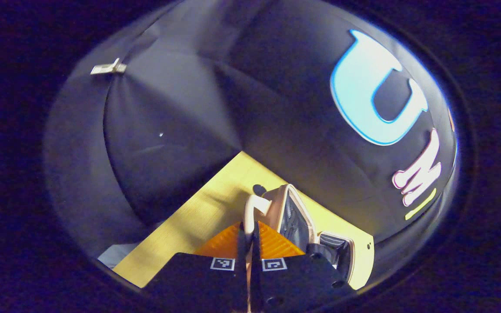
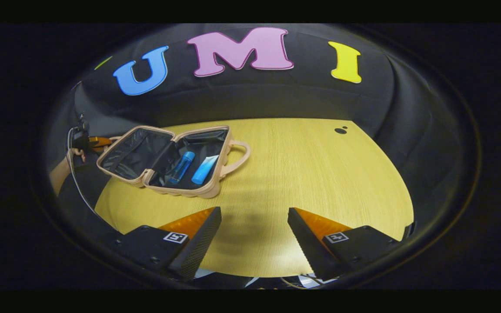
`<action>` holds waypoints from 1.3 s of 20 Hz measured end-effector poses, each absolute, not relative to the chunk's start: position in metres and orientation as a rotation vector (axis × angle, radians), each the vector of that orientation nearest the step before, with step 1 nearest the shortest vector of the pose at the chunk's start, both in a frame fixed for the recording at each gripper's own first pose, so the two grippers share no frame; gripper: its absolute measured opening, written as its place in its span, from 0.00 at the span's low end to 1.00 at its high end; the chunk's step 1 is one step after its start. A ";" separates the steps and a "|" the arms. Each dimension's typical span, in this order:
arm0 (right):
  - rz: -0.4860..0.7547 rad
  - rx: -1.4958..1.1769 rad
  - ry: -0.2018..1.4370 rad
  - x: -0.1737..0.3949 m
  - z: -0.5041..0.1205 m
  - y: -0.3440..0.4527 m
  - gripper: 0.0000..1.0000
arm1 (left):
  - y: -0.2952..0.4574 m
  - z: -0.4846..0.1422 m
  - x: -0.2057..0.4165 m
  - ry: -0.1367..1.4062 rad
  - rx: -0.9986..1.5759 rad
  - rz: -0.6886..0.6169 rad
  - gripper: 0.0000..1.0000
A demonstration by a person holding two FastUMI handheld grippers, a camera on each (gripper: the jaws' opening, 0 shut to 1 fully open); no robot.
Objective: First open the suitcase, pack the skin care products into it, and then close the suitcase.
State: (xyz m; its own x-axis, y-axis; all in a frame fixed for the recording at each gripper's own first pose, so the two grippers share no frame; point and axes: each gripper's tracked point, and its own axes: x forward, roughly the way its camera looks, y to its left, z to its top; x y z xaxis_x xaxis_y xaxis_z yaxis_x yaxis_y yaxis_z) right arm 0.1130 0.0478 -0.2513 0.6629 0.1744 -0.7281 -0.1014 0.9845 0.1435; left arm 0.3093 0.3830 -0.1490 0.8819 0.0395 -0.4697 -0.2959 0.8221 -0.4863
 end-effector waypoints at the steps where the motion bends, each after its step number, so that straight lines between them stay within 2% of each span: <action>1: 0.158 0.098 0.810 0.116 -0.245 0.041 0.98 | 0.368 -0.119 0.309 0.434 -0.557 0.163 0.08; 6: 0.160 0.103 0.727 0.132 -0.224 0.005 0.97 | 0.237 -0.011 0.301 0.347 -0.476 0.027 0.08; 10: 0.125 0.146 0.697 0.140 -0.219 -0.026 0.97 | 0.110 0.002 0.308 0.335 -0.505 -0.082 0.08; 13: 0.139 0.111 0.650 0.144 -0.205 -0.048 0.97 | 0.030 -0.025 0.314 0.396 -0.551 -0.148 0.08; 17: 0.175 0.090 0.608 0.139 -0.194 -0.073 0.97 | -0.046 -0.085 0.329 0.489 -0.542 -0.166 0.08; 22: 0.210 0.121 0.573 0.152 -0.187 -0.085 0.97 | -0.104 -0.168 0.356 0.612 -0.433 -0.103 0.10; 26: 0.210 0.143 0.556 0.152 -0.186 -0.097 0.97 | -0.130 -0.210 0.353 0.686 -0.348 -0.051 0.13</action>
